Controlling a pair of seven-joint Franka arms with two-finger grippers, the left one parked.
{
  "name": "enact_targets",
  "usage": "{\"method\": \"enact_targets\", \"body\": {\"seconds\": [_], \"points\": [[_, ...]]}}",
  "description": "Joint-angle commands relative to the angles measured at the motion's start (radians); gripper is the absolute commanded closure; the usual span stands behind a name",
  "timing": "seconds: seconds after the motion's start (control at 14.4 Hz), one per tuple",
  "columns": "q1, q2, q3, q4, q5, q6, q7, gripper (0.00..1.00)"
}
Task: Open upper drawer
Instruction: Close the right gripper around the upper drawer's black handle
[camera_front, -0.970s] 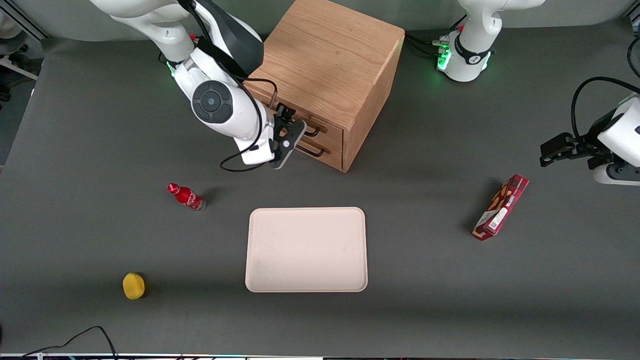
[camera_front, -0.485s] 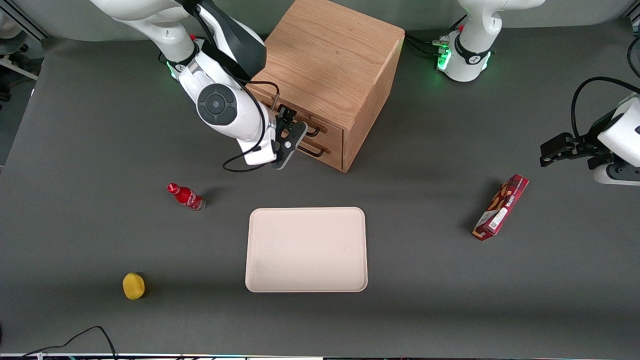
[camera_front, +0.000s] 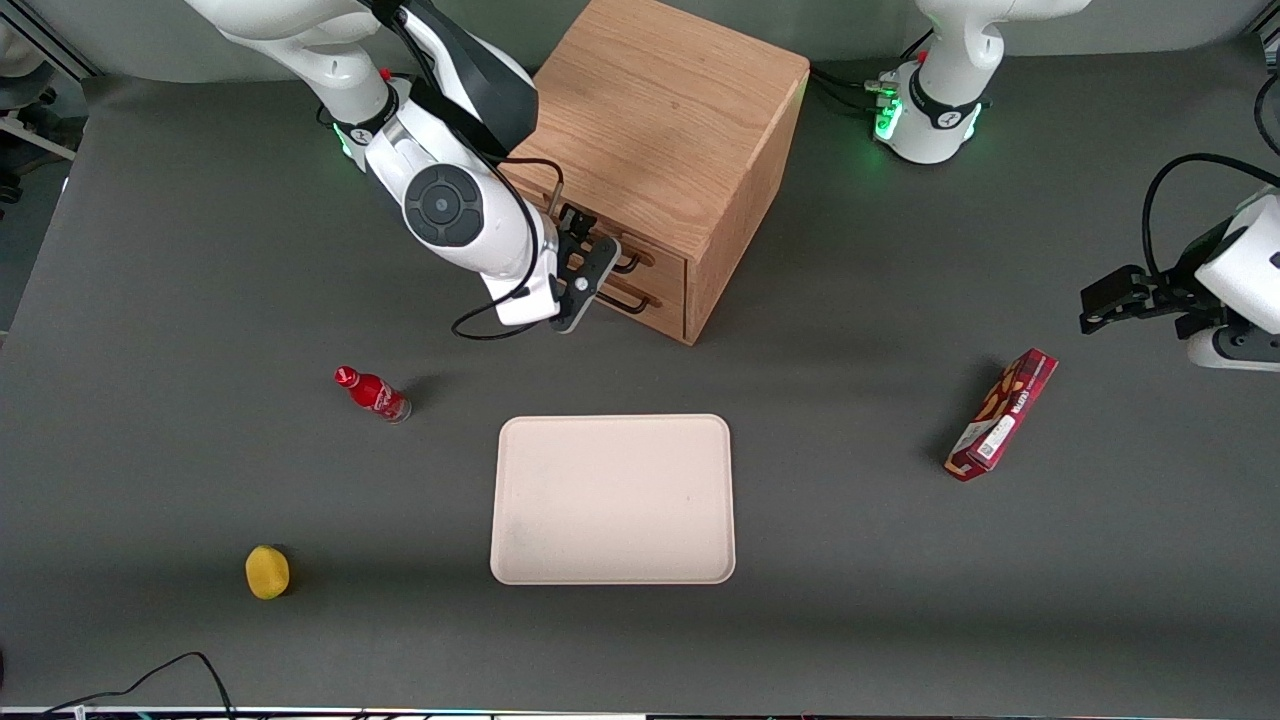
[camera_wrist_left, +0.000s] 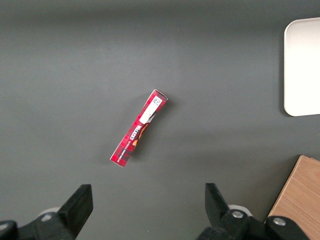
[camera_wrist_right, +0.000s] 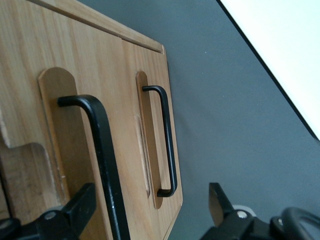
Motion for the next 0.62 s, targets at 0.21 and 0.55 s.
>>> {"method": "enact_targets", "body": {"seconds": [0.21, 0.55], "points": [[0.004, -0.008, 0.009, -0.035, 0.000, 0.038, 0.007, 0.00], [0.016, 0.003, 0.007, -0.047, -0.002, 0.079, 0.011, 0.00]]}}
